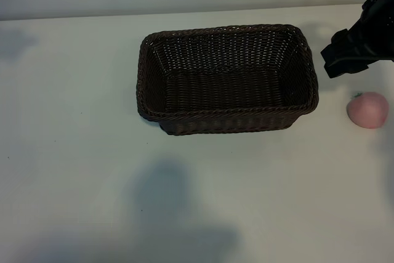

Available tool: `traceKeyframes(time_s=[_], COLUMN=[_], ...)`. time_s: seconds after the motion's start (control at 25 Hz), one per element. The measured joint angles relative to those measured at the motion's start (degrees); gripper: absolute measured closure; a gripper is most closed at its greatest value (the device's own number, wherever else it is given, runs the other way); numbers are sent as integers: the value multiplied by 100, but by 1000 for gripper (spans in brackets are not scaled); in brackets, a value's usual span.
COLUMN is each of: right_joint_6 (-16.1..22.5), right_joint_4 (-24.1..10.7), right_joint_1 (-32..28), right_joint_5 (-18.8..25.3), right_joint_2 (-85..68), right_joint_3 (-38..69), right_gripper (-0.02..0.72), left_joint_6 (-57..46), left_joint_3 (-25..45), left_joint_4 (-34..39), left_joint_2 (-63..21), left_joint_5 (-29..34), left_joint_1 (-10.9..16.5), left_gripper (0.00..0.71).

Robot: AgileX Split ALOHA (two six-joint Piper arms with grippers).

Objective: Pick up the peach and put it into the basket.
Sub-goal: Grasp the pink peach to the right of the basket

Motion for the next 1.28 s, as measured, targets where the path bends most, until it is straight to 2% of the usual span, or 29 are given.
traceKeyframes(time_s=[0.12,0.24,0.32,0.48,0.56,0.72,1.28], right_joint_6=[0,0,0,0,0,0,0], right_joint_4=[0,5,11,22,32,39,39], right_joint_1=[0,0,0,0,0,0,0], right_joint_5=[3,7,7,34,56,67,67], right_joint_2=[0,0,0,0,0,0,0], right_joint_3=[0,0,0,0,0,0,0], right_gripper=[110,110,110,110,110,110,110], left_joint_6=[125,156,156,47,-70,-144,-409], left_joint_3=[316,916,1426,2276,2593,3291,5761], left_joint_4=[-192,-221,-79,415,726,1056,825], left_joint_2=[-806,-1732,-2381,-3587,-4052,-4863,-7484], left_joint_5=[-20,-126,-384,-709,-712,-712,-438], left_joint_1=[0,-40,-253,-964,-1147,-1192,-1192], left_gripper=[115,115,115,116,116,116,116])
